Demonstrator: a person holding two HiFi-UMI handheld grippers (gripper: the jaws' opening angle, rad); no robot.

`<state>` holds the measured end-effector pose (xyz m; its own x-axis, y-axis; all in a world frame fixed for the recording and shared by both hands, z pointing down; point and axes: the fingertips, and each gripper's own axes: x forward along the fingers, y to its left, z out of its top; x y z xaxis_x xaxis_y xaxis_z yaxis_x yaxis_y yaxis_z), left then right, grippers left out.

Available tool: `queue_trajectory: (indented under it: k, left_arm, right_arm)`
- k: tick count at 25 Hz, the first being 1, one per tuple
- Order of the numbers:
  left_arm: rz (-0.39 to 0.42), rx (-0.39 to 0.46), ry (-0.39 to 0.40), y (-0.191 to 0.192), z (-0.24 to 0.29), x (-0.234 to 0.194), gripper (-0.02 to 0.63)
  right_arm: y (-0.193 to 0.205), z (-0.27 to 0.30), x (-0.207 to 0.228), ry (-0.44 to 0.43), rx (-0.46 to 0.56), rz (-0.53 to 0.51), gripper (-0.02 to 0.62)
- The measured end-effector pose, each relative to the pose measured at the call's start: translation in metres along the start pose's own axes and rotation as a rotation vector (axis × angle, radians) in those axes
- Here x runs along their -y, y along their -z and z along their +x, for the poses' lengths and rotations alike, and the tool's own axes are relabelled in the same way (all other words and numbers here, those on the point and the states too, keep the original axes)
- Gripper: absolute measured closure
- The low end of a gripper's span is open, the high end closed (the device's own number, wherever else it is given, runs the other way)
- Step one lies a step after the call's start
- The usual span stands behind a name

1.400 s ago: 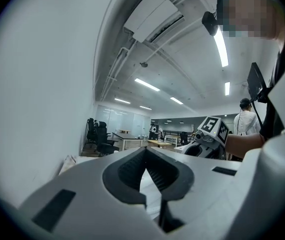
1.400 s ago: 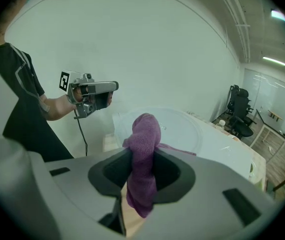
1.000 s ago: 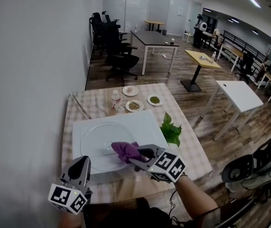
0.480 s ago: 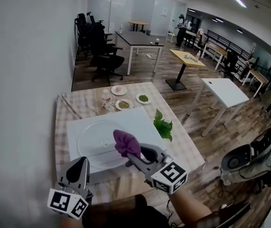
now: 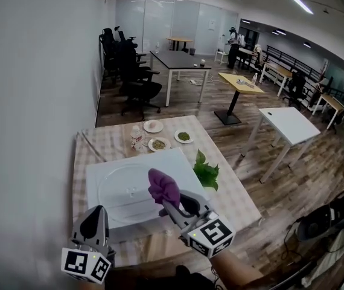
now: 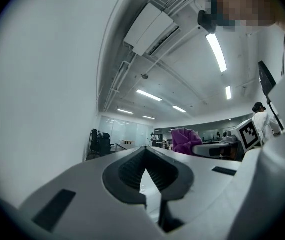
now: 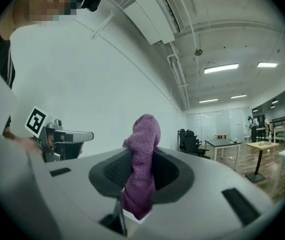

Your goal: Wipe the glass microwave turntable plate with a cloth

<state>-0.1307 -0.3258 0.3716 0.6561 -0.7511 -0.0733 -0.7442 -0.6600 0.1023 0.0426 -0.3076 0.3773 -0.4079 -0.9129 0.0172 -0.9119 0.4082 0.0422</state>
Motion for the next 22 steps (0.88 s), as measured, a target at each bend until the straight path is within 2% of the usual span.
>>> queue_trajectory:
  k: [4, 14, 22]
  left_arm:
    - [0.012, -0.003, -0.030, -0.003, 0.007, 0.004, 0.598]
    - [0.022, 0.006, -0.086, 0.000, 0.015, 0.016, 0.598]
    - [0.025, -0.003, -0.103, 0.005, 0.020, 0.021, 0.598]
  right_arm:
    - [0.000, -0.003, 0.010, 0.003, -0.013, 0.027, 0.494]
    - [-0.002, -0.009, 0.028, -0.018, 0.001, 0.019, 0.494]
    - [0.002, -0.009, 0.042, -0.017, -0.015, 0.028, 0.495]
